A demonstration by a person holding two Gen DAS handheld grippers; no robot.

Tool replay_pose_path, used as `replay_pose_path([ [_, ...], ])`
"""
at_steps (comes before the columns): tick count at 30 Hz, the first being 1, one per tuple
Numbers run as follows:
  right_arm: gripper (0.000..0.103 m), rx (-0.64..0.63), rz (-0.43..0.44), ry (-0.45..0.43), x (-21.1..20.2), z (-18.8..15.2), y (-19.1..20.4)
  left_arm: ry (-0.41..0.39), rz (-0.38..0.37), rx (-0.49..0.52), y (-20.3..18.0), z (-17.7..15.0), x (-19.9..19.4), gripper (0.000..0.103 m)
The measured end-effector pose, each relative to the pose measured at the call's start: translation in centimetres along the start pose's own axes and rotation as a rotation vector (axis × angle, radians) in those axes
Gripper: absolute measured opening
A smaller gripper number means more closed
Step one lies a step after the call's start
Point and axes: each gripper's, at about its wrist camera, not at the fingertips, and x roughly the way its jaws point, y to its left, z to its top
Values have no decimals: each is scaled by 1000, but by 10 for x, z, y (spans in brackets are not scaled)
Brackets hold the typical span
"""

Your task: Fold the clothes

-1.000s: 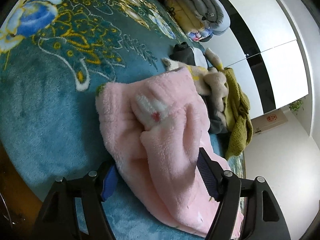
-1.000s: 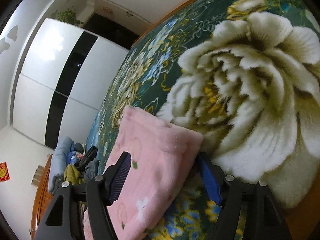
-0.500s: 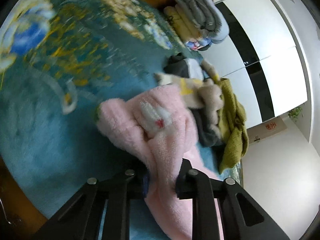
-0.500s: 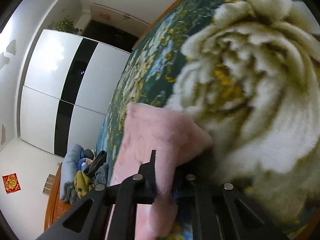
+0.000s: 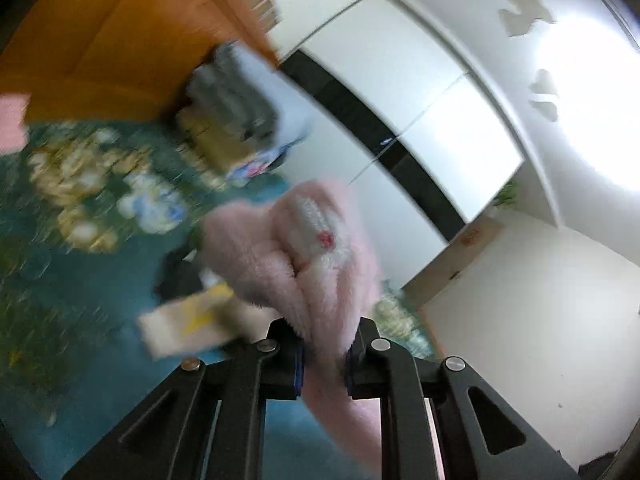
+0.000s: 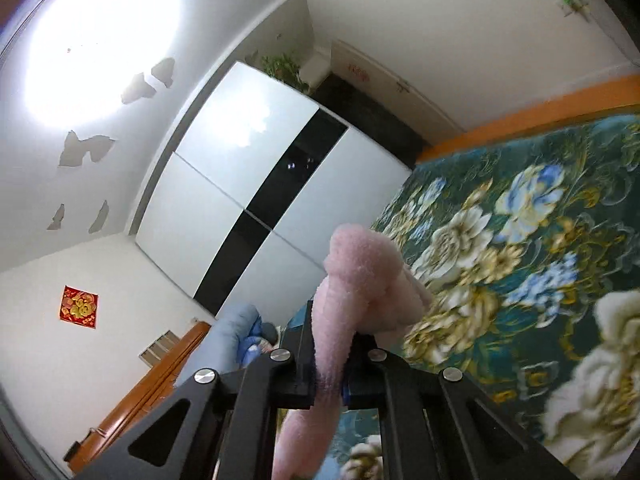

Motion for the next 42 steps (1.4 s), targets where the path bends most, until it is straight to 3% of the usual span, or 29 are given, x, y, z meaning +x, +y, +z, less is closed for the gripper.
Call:
replay_pose_path([
  [5,9,135,-208,152,-3,-47,-92,184,175,-216,103,-67,27,16],
  [9,9,259,-324,242,-1,-82,-154,229,196,-306,126,-87,36,15],
  [11,9,281,-334,244,0,-79,-162,215,172,-288,118,-82,30,15],
  [15,9,202,-305,232,-1,-66,-143,171,140,-219,97,-68,17,15],
  [18,9,194,-323,230,-5,-70,-142,211,209,-265,118,-83,27,15],
  [19,9,223,-342,238,-6,-75,-151,238,232,-322,136,-95,30,15],
  [23,9,277,-411,266,-10,-88,-169,234,188,-433,159,-115,26,15],
  [25,9,233,-400,251,-9,-80,-153,239,206,-395,151,-111,27,16],
  [28,9,54,-395,239,2,-64,-98,231,240,-306,133,-107,31,16],
  [32,9,-243,-364,249,25,-67,6,230,298,-229,124,-110,33,16],
  [37,9,-603,-288,332,60,-128,132,230,280,-222,127,-109,28,16],
  [42,9,-872,-140,542,105,-246,206,238,254,-235,133,-112,29,16],
])
